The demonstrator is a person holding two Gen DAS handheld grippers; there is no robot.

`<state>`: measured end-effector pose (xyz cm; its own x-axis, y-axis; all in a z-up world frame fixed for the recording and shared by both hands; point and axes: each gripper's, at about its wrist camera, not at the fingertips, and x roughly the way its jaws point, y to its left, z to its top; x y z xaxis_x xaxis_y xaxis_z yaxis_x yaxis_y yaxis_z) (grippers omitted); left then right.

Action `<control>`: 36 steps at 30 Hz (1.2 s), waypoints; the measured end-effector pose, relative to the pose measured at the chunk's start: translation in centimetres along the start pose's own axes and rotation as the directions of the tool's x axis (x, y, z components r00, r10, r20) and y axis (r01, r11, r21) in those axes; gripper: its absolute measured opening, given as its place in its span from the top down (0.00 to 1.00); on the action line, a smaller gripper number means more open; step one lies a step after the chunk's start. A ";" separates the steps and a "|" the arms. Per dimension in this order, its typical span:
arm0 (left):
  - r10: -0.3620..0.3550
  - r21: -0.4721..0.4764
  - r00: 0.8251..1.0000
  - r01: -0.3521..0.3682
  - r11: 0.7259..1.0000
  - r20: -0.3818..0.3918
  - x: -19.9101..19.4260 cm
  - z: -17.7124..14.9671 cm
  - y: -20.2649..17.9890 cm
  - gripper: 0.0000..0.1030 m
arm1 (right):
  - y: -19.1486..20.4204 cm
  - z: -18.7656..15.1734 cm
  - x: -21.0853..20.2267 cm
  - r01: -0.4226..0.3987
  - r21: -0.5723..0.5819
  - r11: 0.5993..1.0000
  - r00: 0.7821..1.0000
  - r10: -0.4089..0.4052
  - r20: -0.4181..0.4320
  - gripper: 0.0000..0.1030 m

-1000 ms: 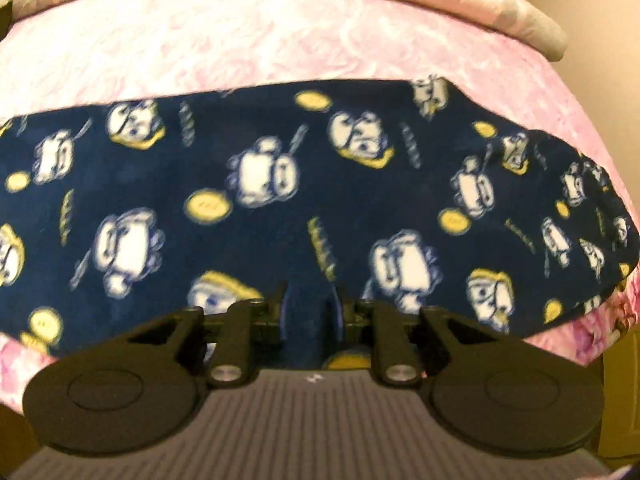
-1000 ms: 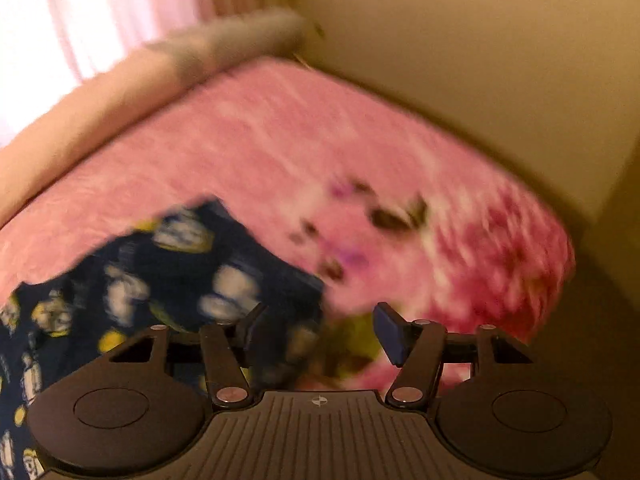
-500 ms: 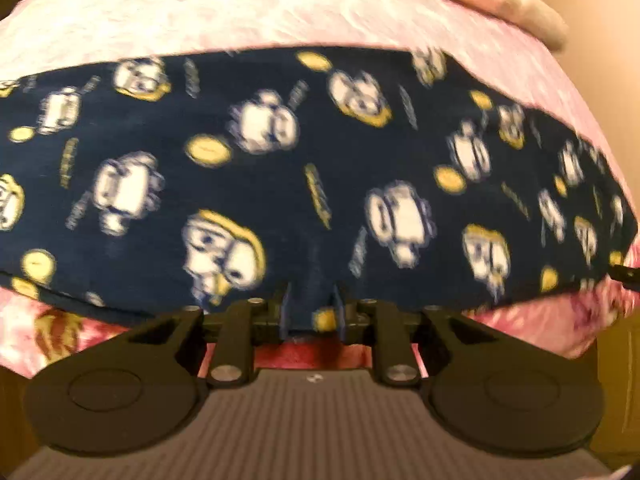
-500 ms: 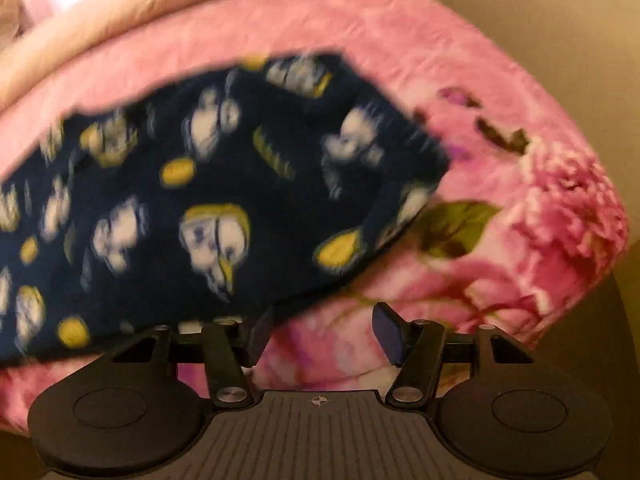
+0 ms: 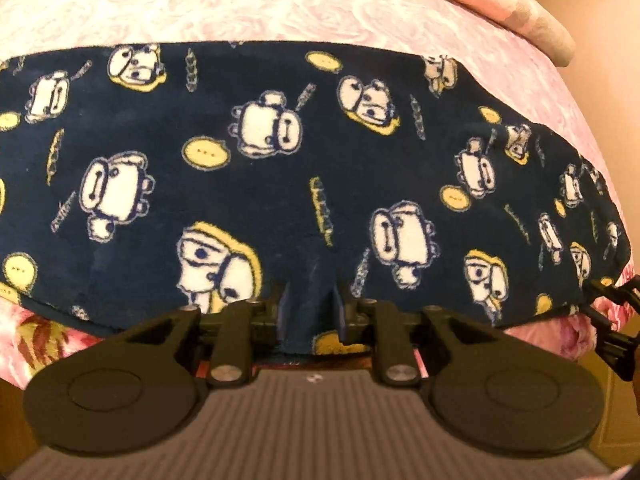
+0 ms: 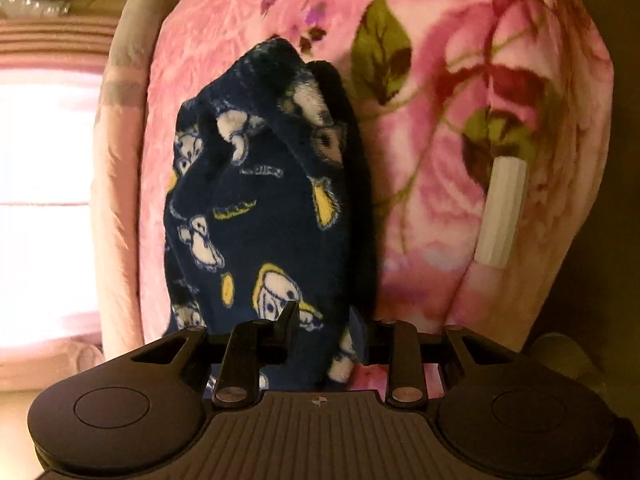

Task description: Fold clothes

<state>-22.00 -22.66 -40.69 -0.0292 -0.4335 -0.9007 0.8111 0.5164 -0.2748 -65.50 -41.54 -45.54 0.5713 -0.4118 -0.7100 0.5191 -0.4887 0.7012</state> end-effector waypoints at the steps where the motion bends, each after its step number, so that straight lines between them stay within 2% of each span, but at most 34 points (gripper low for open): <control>1: -0.005 -0.007 1.000 0.005 1.000 -0.003 0.1 0.0 0.1 0.83 | 0.0 0.0 0.2 0.000 -0.001 1.000 1.000 0.000 0.004 0.69; 3: -0.018 -0.012 1.000 0.018 1.000 -0.002 0.1 0.2 0.4 0.83 | 0.0 0.2 0.3 -0.005 -0.033 0.999 1.000 0.005 0.019 0.99; 7: -0.027 0.015 1.000 0.027 1.000 0.001 0.2 0.3 0.9 0.83 | 0.9 -0.4 -0.9 0.000 -0.143 0.990 0.998 0.008 0.060 1.00; 11: -0.026 0.042 1.000 0.026 0.999 -0.018 0.7 0.4 1.3 0.83 | 0.4 -1.0 -0.2 0.134 -0.201 0.970 0.990 -0.124 0.064 0.99; 13: -0.024 0.066 1.000 0.025 0.997 -0.019 0.2 0.7 1.0 0.83 | 1.4 -1.3 0.0 0.188 -0.273 0.943 0.982 -0.171 0.086 0.99; 15: -0.044 0.082 0.999 0.044 0.996 -0.001 -0.7 1.2 0.8 0.83 | 4.0 -2.4 -0.6 0.268 -0.412 0.871 0.963 -0.227 0.148 0.98; 17: -0.071 0.099 0.997 0.068 0.993 0.025 -1.6 1.8 0.5 0.82 | 6.5 -4.2 -1.5 0.334 -0.536 0.776 0.941 -0.239 0.240 0.96; 18: -0.088 0.112 0.995 0.082 0.990 0.050 -1.9 2.2 0.4 0.80 | 7.5 -5.2 -1.6 0.338 -0.581 0.741 0.937 -0.209 0.279 0.87; 19: -0.107 0.127 0.991 0.097 0.987 0.075 -2.0 2.5 0.3 0.78 | 8.4 -6.2 -1.7 0.344 -0.623 0.703 0.932 -0.176 0.316 0.77; 20: -0.122 0.138 0.988 0.109 0.984 0.094 -1.8 2.9 0.3 0.76 | 9.1 -7.1 -1.5 0.340 -0.661 0.669 0.931 -0.139 0.338 0.43; 21: -0.137 0.147 0.984 0.119 0.982 0.115 -1.4 3.0 0.4 0.76 | 9.4 -8.1 -0.7 0.314 -0.695 0.647 0.938 -0.098 0.333 0.28; 24: -0.161 0.158 0.975 0.137 0.978 0.150 0.4 2.9 1.7 0.76 | 10.1 -11.0 2.0 0.247 -0.789 0.562 0.952 0.010 0.305 0.28; 27: -0.199 0.205 0.962 0.160 0.966 0.188 1.5 0.9 3.7 0.76 | 8.8 -14.2 5.5 0.254 -0.874 0.415 0.961 -0.003 0.278 0.28; 29: -0.250 0.258 0.941 0.189 0.947 0.229 1.5 -0.5 4.8 0.76 | 6.5 -16.1 6.7 0.298 -0.901 0.315 0.950 -0.008 0.311 0.28; 30: -0.272 0.295 0.931 0.196 0.935 0.243 1.4 -1.2 5.1 0.76 | 5.5 -17.0 6.5 0.315 -0.910 0.268 0.941 0.033 0.336 0.28; 31: -0.291 0.320 0.922 0.204 0.925 0.254 1.2 -1.7 5.5 0.75 | 4.7 -17.6 6.3 0.325 -0.915 0.241 0.936 0.060 0.348 0.28; 32: -0.307 0.323 0.914 0.215 0.921 0.264 1.1 -2.1 5.9 0.75 | 4.0 -17.7 6.0 0.322 -0.915 0.243 0.933 0.082 0.350 0.28; 34: -0.337 0.328 0.897 0.239 0.914 0.285 0.9 -3.0 6.9 0.75 | 3.1 -17.7 5.4 0.311 -0.913 0.264 0.931 0.109 0.348 0.28; 36: -0.341 0.304 0.888 0.247 0.920 0.309 0.3 -4.0 7.6 0.75 | 2.8 -17.9 4.9 0.318 -0.904 0.286 0.925 0.114 0.362 0.28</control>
<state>-18.19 -15.91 -44.35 -0.1216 -0.7892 -0.6020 0.9168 0.1432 -0.3728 -49.88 -31.15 -45.87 0.3575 -0.7149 -0.6009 0.9048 0.4245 0.0334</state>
